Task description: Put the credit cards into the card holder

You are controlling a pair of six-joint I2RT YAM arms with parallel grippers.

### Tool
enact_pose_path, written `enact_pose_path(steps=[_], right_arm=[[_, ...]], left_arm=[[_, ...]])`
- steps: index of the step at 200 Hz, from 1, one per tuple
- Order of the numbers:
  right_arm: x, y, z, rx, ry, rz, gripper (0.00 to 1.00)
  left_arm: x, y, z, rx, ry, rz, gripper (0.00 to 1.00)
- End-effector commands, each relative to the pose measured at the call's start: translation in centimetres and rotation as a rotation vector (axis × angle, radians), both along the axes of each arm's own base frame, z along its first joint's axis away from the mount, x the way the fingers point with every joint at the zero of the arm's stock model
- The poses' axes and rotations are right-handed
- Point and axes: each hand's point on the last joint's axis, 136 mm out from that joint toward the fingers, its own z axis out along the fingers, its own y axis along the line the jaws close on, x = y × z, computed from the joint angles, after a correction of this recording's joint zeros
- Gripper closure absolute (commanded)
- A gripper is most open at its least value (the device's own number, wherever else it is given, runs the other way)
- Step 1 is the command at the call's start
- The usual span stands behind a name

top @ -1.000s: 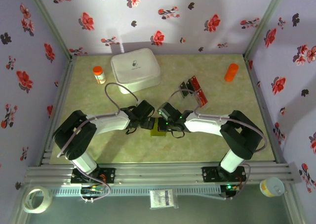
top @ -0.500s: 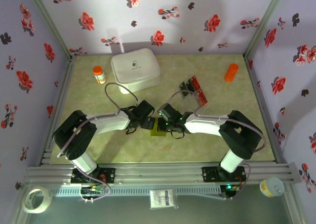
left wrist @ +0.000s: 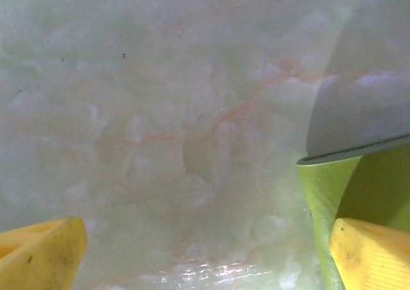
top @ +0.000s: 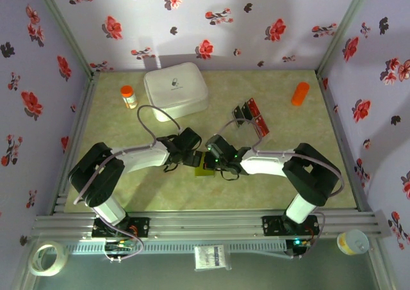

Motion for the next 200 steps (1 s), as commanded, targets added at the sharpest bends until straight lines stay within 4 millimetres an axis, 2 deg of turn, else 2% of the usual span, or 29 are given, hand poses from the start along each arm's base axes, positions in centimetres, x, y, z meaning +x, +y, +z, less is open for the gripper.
enact_pose_path(steps=[1, 60, 109, 149, 200], right_arm=[[-5.1, -3.1, -6.3, -0.154, 0.220, 0.040, 1.00], [-2.1, -0.5, -1.0, -0.034, 0.138, 0.051, 1.00], [-0.2, -0.1, 2.7, 0.060, 0.078, 0.025, 1.00], [0.4, -0.5, 4.2, 0.097, 0.043, 0.000, 1.00], [0.4, -0.7, 3.9, 0.104, 0.045, -0.013, 1.00]], left_arm=[[0.2, -1.3, 0.5, -0.040, 0.000, -0.036, 0.02], [-0.4, -0.7, -1.3, -0.021, 0.024, -0.030, 0.01], [-0.6, -0.5, -2.0, -0.011, 0.034, -0.026, 0.02], [-0.7, -0.4, -2.2, -0.010, 0.036, -0.024, 0.02], [-0.7, -0.3, -2.2, -0.009, 0.037, -0.024, 0.02]])
